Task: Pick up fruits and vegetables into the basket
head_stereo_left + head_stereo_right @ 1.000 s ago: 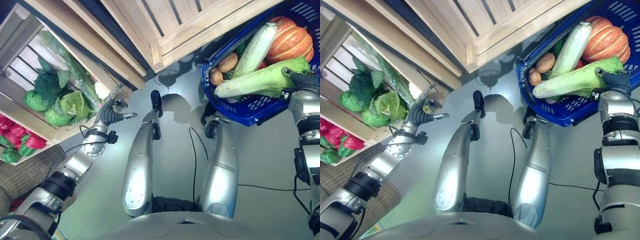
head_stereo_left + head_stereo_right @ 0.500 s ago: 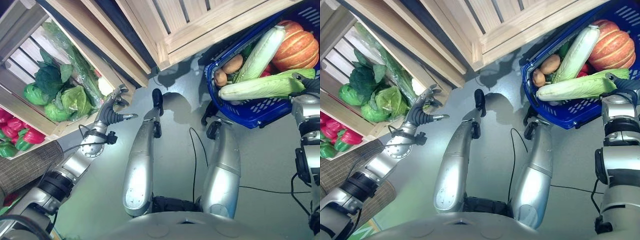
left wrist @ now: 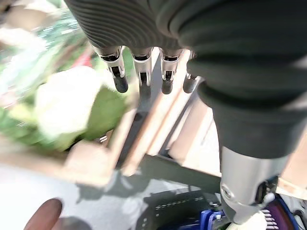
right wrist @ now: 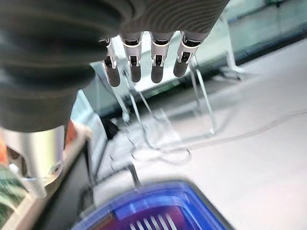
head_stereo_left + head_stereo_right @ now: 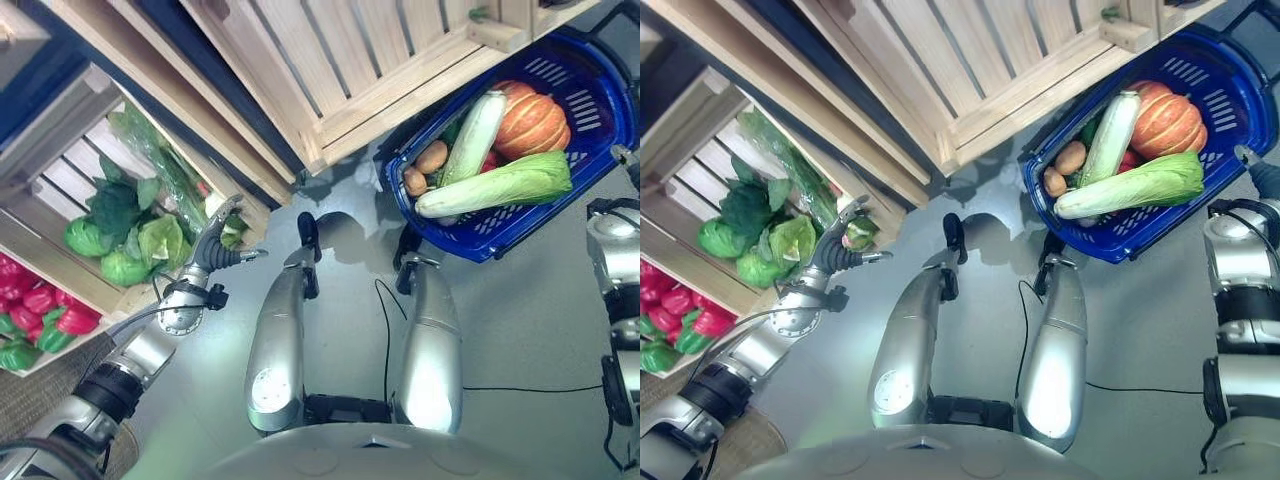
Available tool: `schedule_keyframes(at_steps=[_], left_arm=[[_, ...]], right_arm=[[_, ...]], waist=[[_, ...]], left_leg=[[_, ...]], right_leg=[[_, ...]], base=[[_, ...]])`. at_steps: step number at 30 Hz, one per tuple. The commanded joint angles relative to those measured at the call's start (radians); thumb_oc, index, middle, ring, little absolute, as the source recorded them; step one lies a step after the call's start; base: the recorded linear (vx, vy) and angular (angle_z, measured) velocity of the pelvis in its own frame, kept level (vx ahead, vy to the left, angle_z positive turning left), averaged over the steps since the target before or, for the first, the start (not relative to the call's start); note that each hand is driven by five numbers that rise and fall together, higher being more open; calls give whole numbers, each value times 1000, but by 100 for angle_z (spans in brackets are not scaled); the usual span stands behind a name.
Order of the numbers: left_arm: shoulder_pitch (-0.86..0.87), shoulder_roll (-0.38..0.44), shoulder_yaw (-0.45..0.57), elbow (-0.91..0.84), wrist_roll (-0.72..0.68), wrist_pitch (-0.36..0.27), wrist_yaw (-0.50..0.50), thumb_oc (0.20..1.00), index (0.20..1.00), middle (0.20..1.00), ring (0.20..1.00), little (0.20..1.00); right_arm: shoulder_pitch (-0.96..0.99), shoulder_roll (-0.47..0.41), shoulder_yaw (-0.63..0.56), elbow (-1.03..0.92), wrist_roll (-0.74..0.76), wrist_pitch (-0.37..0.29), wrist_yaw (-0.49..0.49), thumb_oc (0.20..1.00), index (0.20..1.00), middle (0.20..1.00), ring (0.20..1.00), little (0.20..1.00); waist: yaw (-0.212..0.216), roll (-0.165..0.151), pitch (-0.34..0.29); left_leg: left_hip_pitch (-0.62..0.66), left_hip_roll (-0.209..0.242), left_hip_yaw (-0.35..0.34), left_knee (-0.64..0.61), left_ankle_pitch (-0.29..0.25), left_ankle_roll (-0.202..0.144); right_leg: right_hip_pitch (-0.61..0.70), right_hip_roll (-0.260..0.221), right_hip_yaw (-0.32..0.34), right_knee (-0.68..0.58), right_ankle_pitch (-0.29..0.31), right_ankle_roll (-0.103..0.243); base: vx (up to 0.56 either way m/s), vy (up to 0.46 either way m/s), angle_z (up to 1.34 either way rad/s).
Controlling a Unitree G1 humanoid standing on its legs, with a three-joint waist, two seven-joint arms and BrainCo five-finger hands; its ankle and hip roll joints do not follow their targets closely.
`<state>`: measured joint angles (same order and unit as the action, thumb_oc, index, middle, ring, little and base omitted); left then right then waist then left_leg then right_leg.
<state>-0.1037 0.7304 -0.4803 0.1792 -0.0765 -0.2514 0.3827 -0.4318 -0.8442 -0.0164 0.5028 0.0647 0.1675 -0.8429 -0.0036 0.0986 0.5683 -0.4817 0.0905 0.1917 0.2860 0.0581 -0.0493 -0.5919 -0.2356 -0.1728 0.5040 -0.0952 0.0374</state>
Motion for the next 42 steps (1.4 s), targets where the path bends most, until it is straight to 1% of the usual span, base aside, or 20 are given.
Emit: schedule_keyframes(at_steps=[1,6,10,12,13,15,16,19,20,22,23,24,26,27,29,32,37,39,40,42], left_arm=[[59,-34,18,5,45,-52,-11,1000,1000,1000,1000,1000],[63,-48,41,44,78,-55,-38,1000,1000,1000,1000,1000],[94,-83,64,117,90,-60,-76,1000,1000,1000,1000,1000],[103,-91,70,130,90,-62,-85,1000,1000,1000,1000,1000],[117,-111,81,156,92,-63,-104,1000,1000,1000,1000,1000],[125,-120,86,168,92,-60,-118,1000,1000,1000,1000,1000],[149,-156,106,211,101,-57,-177,1000,1000,1000,1000,1000],[176,-203,117,279,128,-68,-234,1000,1000,1000,1000,1000],[182,-224,121,316,125,-63,-261,1000,1000,1000,1000,1000],[186,-245,124,352,117,-60,-283,1000,1000,1000,1000,1000],[190,-266,126,392,104,-39,-315,1000,1000,1000,1000,1000],[188,-271,126,410,102,-37,-320,1000,1000,1000,1000,1000],[175,-297,121,482,91,-27,-336,1000,1000,1000,1000,1000],[163,-316,123,538,83,-25,-348,1000,1000,1000,1000,1000],[149,-337,125,611,54,-9,-370,1000,1000,1000,1000,1000],[132,-368,129,691,21,12,-400,1000,1000,1000,1000,1000],[111,-428,126,830,-38,36,-478,1000,1000,1000,1000,1000],[100,-452,132,887,-85,69,-510,1000,1000,1000,1000,1000],[95,-472,145,931,-124,104,-538,1000,1000,1000,1000,1000],[89,-490,158,971,-150,147,-559,1000,1000,1000,1000,1000]], right_arm=[[62,-66,-49,-97,-113,-30,-70,1000,1000,1000,1000,1000],[135,-14,-57,-220,-204,-52,-69,1000,1000,1000,1000,1000],[226,57,-44,-296,-258,-129,-27,1000,1000,1000,1000,1000],[247,72,-41,-307,-262,-150,-1,1000,1000,1000,1000,1000],[275,96,-30,-316,-289,-179,29,1000,1000,1000,1000,1000],[291,105,-23,-327,-297,-187,48,1000,1000,1000,1000,1000],[336,145,0,-335,-280,-236,137,1000,1000,1000,1000,1000],[389,196,59,-322,-259,-276,271,1000,1000,1000,1000,1000],[407,222,97,-300,-238,-271,348,1000,1000,1000,1000,1000],[418,246,132,-275,-147,-261,433,1000,1000,1000,1000,1000],[434,285,165,-237,-41,-239,557,1000,1000,1000,1000,1000],[434,297,176,-219,-41,-244,569,1000,1000,1000,1000,1000],[430,340,226,-136,-15,-214,655,1000,1000,1000,1000,1000],[429,374,265,-75,56,-194,720,1000,1000,1000,1000,1000],[432,427,305,17,91,-153,767,1000,1000,1000,1000,1000],[428,492,332,165,134,-124,833,1000,1000,1000,1000,1000],[414,571,346,431,176,-130,905,1000,1000,1000,1000,1000],[404,597,323,526,226,-97,937,1000,1000,1000,1000,1000],[402,612,297,605,252,-61,951,1000,1000,1000,1000,1000],[396,623,279,671,263,-45,985,1000,1000,1000,1000,1000]], waist=[[-53,-2,-48],[-66,-42,-49],[-71,-75,-129],[-71,-81,-144],[-71,-89,-169],[-72,-94,-181],[-71,-105,-225],[-68,-117,-275],[-67,-121,-295],[-66,-125,-311],[-64,-130,-331],[-63,-132,-337],[-59,-137,-357],[-56,-139,-367],[-52,-140,-381],[-41,-136,-394],[-24,-124,-410],[-20,-120,-417],[-18,-114,-425],[-18,-109,-431]], left_leg=[[99,32,15,33,-130,-8],[215,46,18,-7,-129,-19],[301,50,22,-59,-131,-28],[318,49,23,-70,-131,-29],[346,50,24,-91,-131,-29],[363,49,26,-106,-128,-28],[396,50,31,-131,-125,-29],[441,48,38,-165,-123,-29],[463,46,38,-180,-128,-29],[481,44,39,-196,-125,-28],[499,42,40,-212,-123,-28],[501,41,42,-218,-117,-27],[520,40,45,-236,-112,-26],[539,37,48,-254,-109,-25],[559,34,50,-271,-105,-24],[578,26,49,-292,-98,-21],[601,7,44,-306,-101,-13],[605,0,46,-303,-105,-7],[610,-4,48,-302,-111,-1],[616,-9,48,-303,-114,4]], right_leg=[[91,47,-6,-61,-5,42],[230,54,-3,-138,12,52],[340,61,-5,-224,23,65],[361,62,-5,-241,26,69],[390,63,-6,-264,29,75],[407,64,-5,-278,33,79],[444,67,-3,-309,42,86],[486,67,-2,-342,52,99],[506,67,0,-352,50,105],[522,67,0,-367,56,109],[538,68,0,-382,62,112],[540,69,-1,-388,68,111],[559,70,-7,-402,74,112],[577,71,-14,-416,80,113],[598,73,-22,-430,83,113],[625,76,-39,-455,90,110],[660,78,-60,-489,98,102],[669,77,-66,-492,96,98],[676,77,-71,-494,94,94],[685,78,-73,-499,93,91]], base=[[27,49,-9],[37,20,-11],[89,37,-7],[85,36,-7],[92,41,-5],[100,39,-7],[112,54,-6],[130,84,-10],[45,77,-7],[59,61,-1],[50,38,1],[35,54,2],[17,54,2],[24,63,3],[28,67,3],[7,76,2],[11,92,4],[2,92,6],[9,86,6],[20,90,6]])
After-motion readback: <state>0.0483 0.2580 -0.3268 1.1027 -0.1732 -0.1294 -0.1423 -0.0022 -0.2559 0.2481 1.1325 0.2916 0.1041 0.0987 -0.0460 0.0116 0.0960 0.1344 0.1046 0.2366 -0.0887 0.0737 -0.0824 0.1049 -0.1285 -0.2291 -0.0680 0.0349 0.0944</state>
